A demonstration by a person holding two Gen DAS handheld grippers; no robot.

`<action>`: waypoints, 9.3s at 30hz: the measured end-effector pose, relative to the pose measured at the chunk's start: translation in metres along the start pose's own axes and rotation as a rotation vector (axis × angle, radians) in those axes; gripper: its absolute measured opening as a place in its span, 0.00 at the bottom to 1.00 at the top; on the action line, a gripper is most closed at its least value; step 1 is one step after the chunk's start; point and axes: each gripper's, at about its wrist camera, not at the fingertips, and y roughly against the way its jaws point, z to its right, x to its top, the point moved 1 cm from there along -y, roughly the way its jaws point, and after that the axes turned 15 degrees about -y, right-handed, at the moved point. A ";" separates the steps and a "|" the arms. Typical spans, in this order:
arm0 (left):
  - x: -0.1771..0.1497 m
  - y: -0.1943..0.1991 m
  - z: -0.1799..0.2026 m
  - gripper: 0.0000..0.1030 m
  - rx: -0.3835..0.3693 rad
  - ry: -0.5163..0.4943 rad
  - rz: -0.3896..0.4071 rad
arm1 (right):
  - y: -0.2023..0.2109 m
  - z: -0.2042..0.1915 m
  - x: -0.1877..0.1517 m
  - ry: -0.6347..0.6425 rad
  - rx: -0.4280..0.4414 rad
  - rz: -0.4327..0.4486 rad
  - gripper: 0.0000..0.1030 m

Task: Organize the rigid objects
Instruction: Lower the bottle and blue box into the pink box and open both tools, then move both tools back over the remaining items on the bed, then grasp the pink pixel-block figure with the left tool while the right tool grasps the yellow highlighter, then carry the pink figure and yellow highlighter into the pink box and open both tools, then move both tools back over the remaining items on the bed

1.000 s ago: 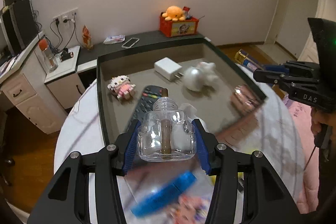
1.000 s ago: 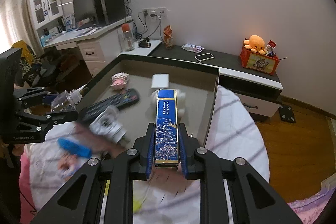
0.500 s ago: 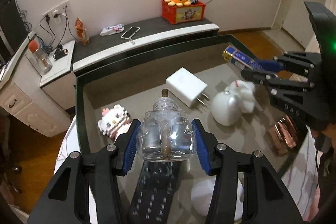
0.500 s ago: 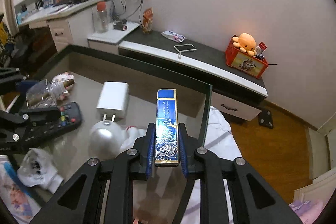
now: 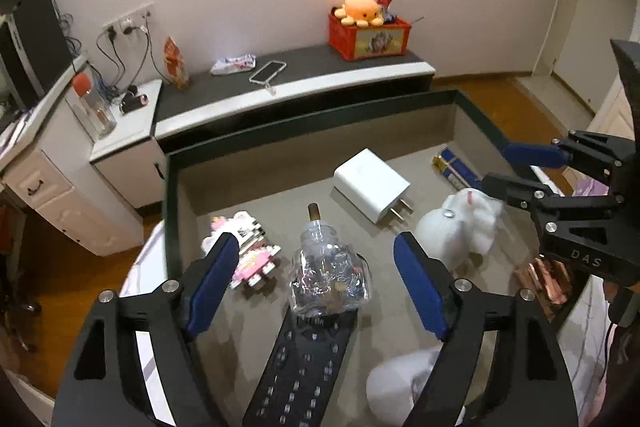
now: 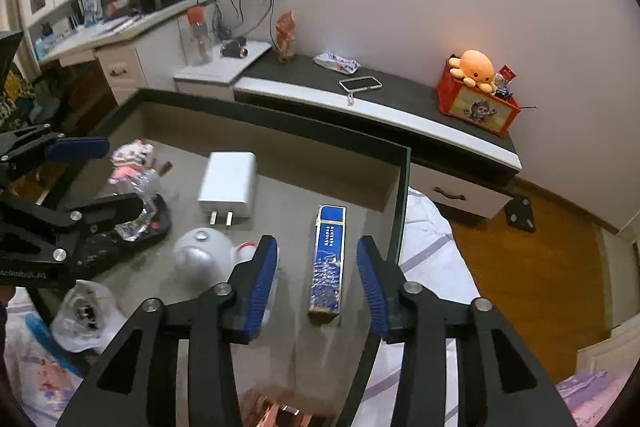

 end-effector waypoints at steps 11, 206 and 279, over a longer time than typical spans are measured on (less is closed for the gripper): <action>-0.023 0.070 0.010 0.98 0.069 0.020 0.071 | 0.054 -0.017 -0.024 -0.009 0.081 0.032 0.56; -0.064 0.035 0.030 0.62 -0.048 -0.066 0.036 | 0.021 -0.051 -0.065 0.120 0.171 -0.080 0.27; -0.232 0.150 0.117 0.99 0.140 0.087 -0.037 | 0.121 -0.039 -0.234 -0.099 0.096 -0.081 0.77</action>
